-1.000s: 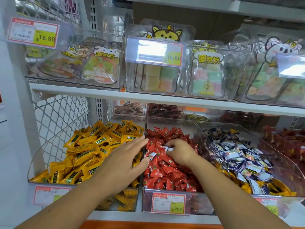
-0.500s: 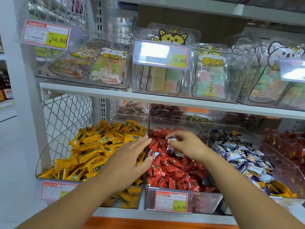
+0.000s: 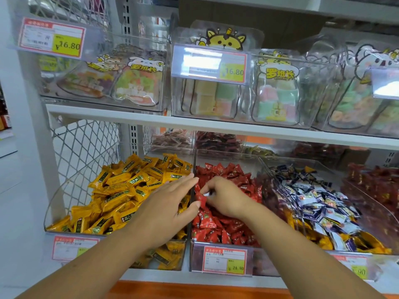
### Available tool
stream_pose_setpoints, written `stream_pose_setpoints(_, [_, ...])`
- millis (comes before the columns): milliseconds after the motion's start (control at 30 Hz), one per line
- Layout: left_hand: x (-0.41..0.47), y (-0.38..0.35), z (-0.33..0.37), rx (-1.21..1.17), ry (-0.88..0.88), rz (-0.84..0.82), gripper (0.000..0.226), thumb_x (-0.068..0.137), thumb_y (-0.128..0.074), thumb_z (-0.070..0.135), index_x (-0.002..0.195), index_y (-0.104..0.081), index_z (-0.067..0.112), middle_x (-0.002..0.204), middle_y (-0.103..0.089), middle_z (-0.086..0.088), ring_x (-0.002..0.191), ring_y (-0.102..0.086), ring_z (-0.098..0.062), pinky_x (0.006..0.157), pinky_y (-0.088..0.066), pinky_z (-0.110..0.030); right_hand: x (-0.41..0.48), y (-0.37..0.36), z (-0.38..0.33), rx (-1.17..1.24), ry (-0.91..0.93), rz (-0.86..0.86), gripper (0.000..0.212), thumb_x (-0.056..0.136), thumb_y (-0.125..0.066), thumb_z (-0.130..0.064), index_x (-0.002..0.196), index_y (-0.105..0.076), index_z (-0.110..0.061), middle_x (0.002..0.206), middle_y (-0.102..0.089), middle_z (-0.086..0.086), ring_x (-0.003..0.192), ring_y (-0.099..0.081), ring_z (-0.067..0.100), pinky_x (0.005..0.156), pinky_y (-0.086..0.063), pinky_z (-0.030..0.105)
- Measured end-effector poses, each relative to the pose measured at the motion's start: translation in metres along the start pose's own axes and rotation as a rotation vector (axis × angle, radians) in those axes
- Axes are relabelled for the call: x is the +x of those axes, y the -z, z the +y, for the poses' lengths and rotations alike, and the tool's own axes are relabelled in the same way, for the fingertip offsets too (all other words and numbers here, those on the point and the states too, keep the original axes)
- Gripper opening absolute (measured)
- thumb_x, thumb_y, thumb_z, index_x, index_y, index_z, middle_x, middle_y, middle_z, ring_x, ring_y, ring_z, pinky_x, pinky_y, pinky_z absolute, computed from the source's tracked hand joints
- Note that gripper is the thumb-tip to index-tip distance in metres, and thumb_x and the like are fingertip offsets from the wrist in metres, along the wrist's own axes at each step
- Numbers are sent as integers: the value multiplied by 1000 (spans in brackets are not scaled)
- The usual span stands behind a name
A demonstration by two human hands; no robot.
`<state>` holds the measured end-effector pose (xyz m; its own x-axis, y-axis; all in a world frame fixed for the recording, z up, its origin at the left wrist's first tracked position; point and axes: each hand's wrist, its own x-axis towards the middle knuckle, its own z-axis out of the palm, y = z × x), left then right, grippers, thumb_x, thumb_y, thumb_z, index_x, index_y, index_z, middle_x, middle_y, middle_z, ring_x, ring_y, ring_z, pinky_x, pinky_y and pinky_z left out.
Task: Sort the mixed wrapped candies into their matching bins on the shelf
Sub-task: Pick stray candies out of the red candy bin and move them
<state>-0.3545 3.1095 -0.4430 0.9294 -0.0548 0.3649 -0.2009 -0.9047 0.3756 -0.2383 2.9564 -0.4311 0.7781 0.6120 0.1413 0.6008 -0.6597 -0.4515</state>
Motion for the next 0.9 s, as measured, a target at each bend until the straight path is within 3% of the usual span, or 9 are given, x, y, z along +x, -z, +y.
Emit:
stream_pose_setpoints(100, [0, 0, 0, 1, 7, -9, 73, 82, -16, 71, 149, -14, 44, 155, -6, 28, 139, -4, 11, 117, -7, -21, -3, 33, 8, 90, -72, 124, 5, 91, -64, -20, 93, -68, -22, 89, -62, -5, 58, -48, 3, 49, -36, 12])
stream_pose_setpoints(200, [-1, 1, 1, 3, 12, -16, 69, 85, -20, 66, 150, -15, 43, 156, -6, 27, 138, -3, 12, 117, -6, -21, -8, 55, 27, -54, -178, 145, 23, 96, -49, -11, 110, -60, -26, 99, -62, 1, 56, -48, 6, 46, -38, 17])
stream_pose_setpoints(267, [-2, 2, 2, 7, 16, -19, 69, 85, -21, 65, 150, -14, 43, 156, -5, 27, 136, -2, 13, 116, -5, -20, -12, 49, 38, -107, -229, 25, 34, 99, -42, -8, 126, -57, -22, 118, -59, 4, 60, -48, 5, 44, -35, 8])
stream_pose_setpoints(333, [-2, 2, 3, 10, 17, -23, 69, 85, -20, 65, 150, -14, 43, 155, -5, 27, 134, -1, 15, 115, -4, -19, -13, 33, 43, -180, -253, -91, 29, 100, -46, -17, 126, -57, -15, 129, -56, 9, 83, -57, 13, 62, -43, 10])
stream_pose_setpoints(400, [-2, 3, 3, 10, 16, -22, 70, 85, -20, 66, 150, -13, 43, 155, -4, 28, 133, 0, 15, 114, -3, -18, -11, 21, 46, -209, -279, -143, 25, 97, -54, -28, 114, -63, -13, 123, -58, 15, 103, -58, 23, 84, -44, 24])
stream_pose_setpoints(467, [-2, 2, 3, 7, 14, -19, 70, 85, -20, 66, 150, -14, 43, 155, -5, 27, 133, -1, 15, 113, -3, -18, -11, 20, 44, -157, -288, -129, 18, 93, -62, -30, 98, -66, -13, 107, -64, 9, 96, -59, 23, 79, -42, 27])
stream_pose_setpoints(600, [-1, 2, 3, 13, 12, -22, 72, 83, -16, 71, 150, -13, 44, 154, -4, 29, 133, 0, 15, 113, -3, -17, -17, 23, 45, -72, -270, -3, 12, 87, -69, -27, 87, -62, -18, 95, -62, 1, 87, -55, 14, 73, -39, 23])
stream_pose_setpoints(800, [-2, 1, 2, 7, 8, -5, 82, 74, -7, 76, 149, -14, 44, 153, -4, 29, 133, -1, 15, 113, -3, -17, -37, 60, 37, 77, -142, 288, 17, 90, -64, -32, 101, -65, -20, 91, -60, -3, 79, -55, 13, 62, -40, 23])
stream_pose_setpoints(900, [-2, 1, 3, 16, 13, -4, 82, 75, -7, 76, 149, -13, 44, 152, -3, 29, 133, -2, 14, 113, -3, -18, -52, 94, 52, 112, -180, 510, 16, 92, -62, -29, 103, -65, -19, 94, -64, 3, 73, -59, 16, 61, -47, 23])
